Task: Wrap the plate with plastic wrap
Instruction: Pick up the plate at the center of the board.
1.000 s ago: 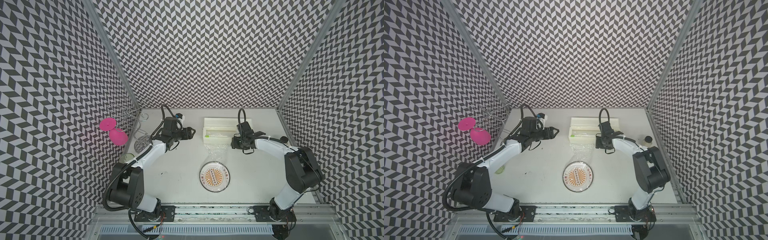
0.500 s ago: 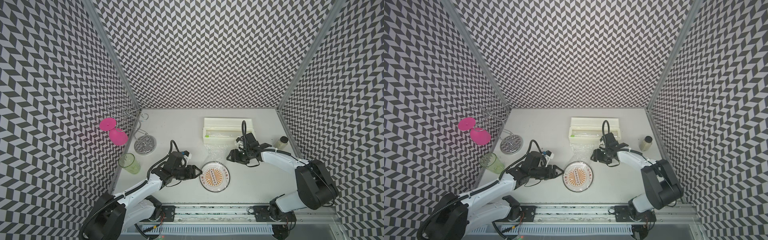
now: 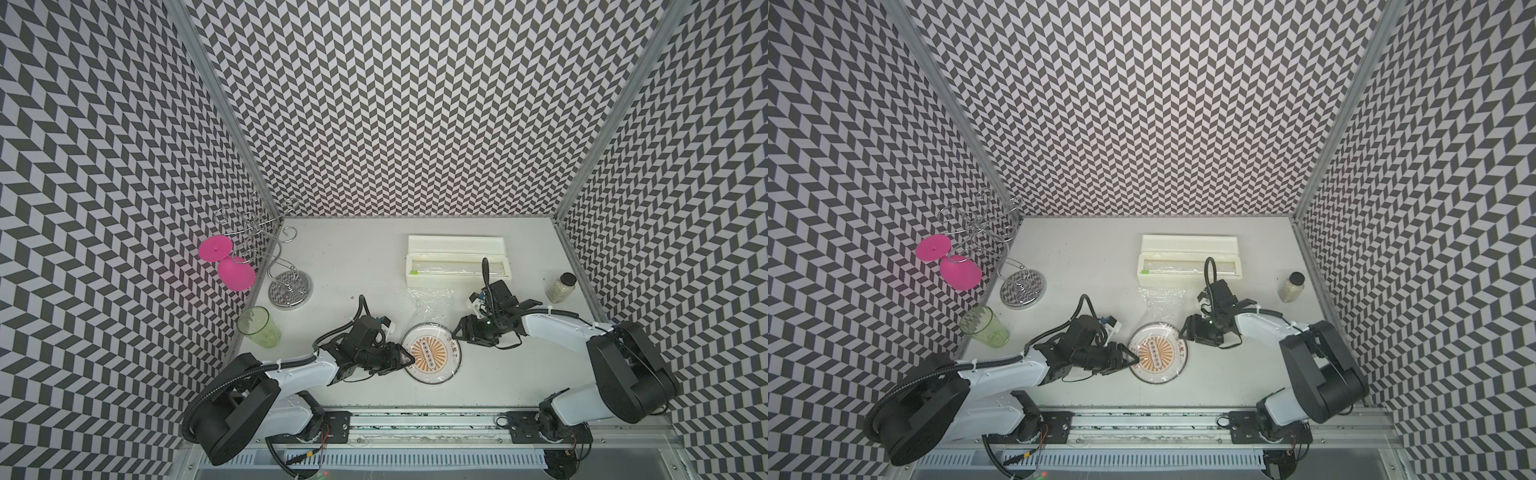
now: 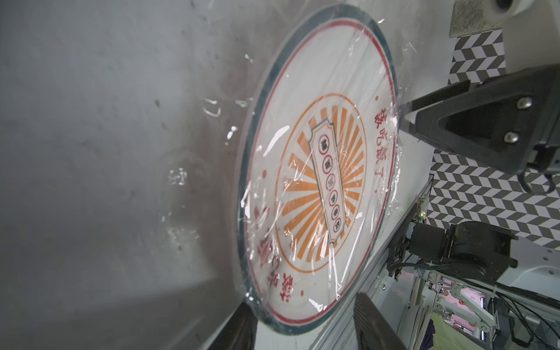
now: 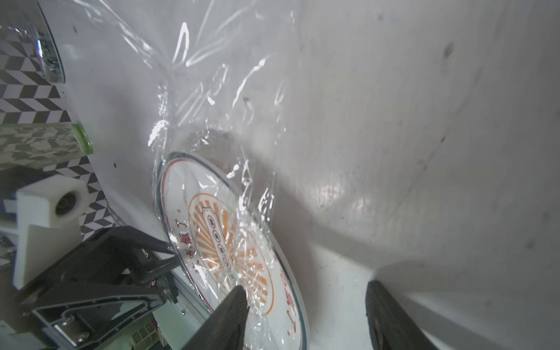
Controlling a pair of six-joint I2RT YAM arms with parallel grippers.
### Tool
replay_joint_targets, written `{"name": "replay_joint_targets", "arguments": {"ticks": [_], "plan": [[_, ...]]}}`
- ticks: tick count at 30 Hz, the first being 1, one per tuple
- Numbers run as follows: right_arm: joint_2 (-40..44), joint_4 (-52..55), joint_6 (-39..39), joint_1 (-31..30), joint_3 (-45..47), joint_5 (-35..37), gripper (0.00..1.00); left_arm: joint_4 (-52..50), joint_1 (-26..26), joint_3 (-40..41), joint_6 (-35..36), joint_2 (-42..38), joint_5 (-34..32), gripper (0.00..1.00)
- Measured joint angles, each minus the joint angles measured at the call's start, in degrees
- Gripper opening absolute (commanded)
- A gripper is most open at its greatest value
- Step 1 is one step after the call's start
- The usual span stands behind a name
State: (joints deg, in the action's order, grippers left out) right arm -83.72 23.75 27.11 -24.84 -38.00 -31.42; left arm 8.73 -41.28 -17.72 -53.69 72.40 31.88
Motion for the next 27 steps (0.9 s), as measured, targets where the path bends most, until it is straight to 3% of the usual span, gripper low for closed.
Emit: {"name": "replay_joint_targets", "arguments": {"ticks": [5, 10, 17, 20, 24, 27], "plan": [[2.0, -2.6, 1.5, -2.0, 3.7, -3.7, 0.58, 3.0, 0.0, 1.1, -0.4, 0.8, 0.0, 0.51], [1.9, -6.1, 4.7, -5.1, 5.6, -6.5, 0.48, 5.7, 0.2, 1.1, -0.2, 3.4, 0.0, 0.46], [1.9, -8.9, 8.7, -7.9, 6.3, -8.8, 0.32, 5.9, 4.0, 1.1, -0.2, 1.1, -2.0, 0.28], [1.9, -9.9, 9.4, -8.2, 6.3, -10.2, 0.33, 6.3, 5.2, 1.2, -0.3, -0.2, -2.5, 0.16], [1.7, -10.6, 9.6, -8.4, 6.3, -11.4, 0.43, 7.0, 7.9, 1.7, -0.5, -2.0, -2.0, 0.0], [1.7, -10.8, 9.4, -8.1, 5.4, -12.5, 0.53, 5.6, 9.3, 1.7, 0.3, -3.7, -2.0, 0.0]]}}
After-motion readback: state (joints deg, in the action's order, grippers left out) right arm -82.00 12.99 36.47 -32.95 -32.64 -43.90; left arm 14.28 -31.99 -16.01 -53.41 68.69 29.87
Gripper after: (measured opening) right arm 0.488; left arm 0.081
